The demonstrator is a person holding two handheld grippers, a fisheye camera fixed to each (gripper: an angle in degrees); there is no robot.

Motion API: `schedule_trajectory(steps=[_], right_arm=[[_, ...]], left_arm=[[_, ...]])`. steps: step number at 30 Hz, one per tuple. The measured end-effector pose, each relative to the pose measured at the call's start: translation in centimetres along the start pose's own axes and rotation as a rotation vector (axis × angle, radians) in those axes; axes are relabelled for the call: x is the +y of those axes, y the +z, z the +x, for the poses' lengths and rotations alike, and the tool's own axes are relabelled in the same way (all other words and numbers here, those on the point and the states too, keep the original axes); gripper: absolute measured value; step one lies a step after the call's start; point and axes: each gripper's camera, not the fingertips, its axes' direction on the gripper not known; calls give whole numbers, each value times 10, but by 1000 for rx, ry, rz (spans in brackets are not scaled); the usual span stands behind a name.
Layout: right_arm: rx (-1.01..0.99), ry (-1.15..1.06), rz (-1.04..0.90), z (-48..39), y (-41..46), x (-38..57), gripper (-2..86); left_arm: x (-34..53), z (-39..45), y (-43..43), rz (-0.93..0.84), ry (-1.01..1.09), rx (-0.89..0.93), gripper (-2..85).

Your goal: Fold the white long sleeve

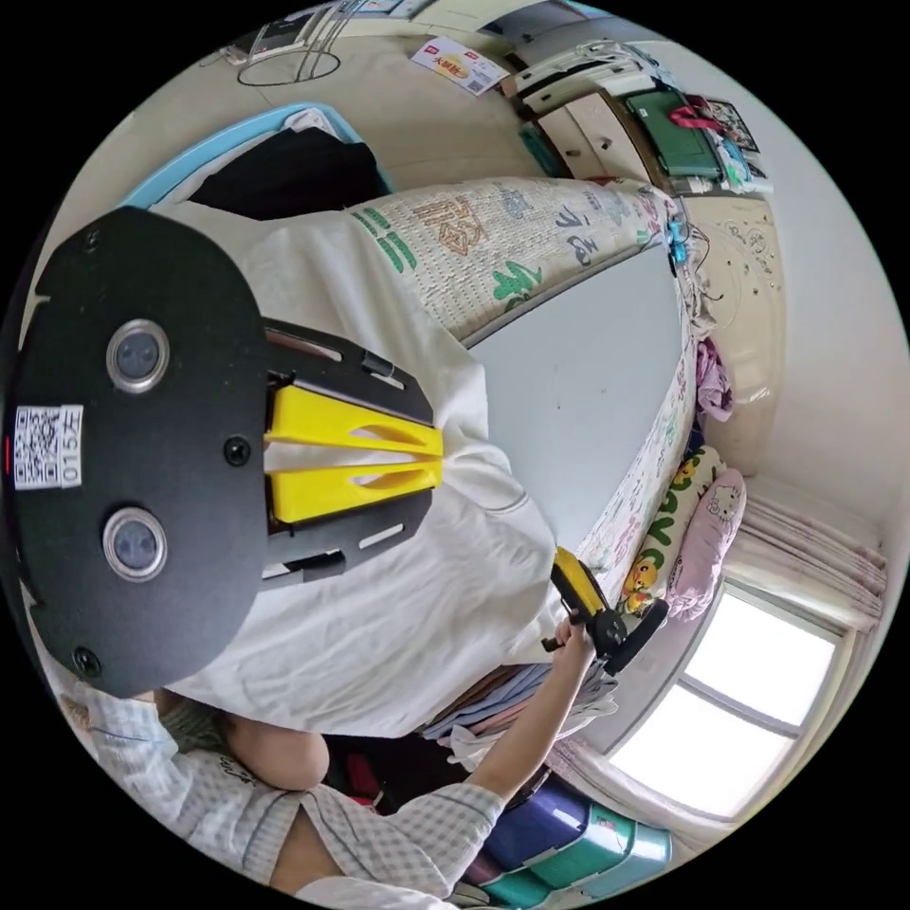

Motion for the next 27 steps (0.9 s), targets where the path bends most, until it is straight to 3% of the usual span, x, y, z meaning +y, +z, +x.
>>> schedule_trajectory(steps=[2, 6, 7, 11, 14, 19, 22, 25, 27], right_arm=[[-6, 1, 1, -1, 5, 20, 26], [41, 50, 196, -5, -12, 77, -5], [22, 66, 261, -3, -19, 98, -7], [29, 96, 388, -7, -42, 165, -9], [32, 97, 474, -17, -57, 209, -8], [28, 86, 634, -56, -75, 343, -4], [57, 54, 488, -85, -40, 402, 2], [66, 37, 294, -98, 19, 440, 25], [111, 28, 283, -102, 36, 460, 60]], left_arm=[[-6, -7, -2, 27, -67, 14, 5], [-11, -22, -29, 367, -184, 71, 25], [-15, -25, -27, 367, -190, 76, 30], [-52, -43, 26, 36, -237, -51, 77], [-58, -32, 56, -157, -167, -28, 51], [-27, 38, 23, -100, -1, -160, 0], [26, 85, -18, 22, 49, -234, -1], [70, 102, -25, -80, 22, -233, 6], [94, 109, -31, -92, 25, -226, 36]])
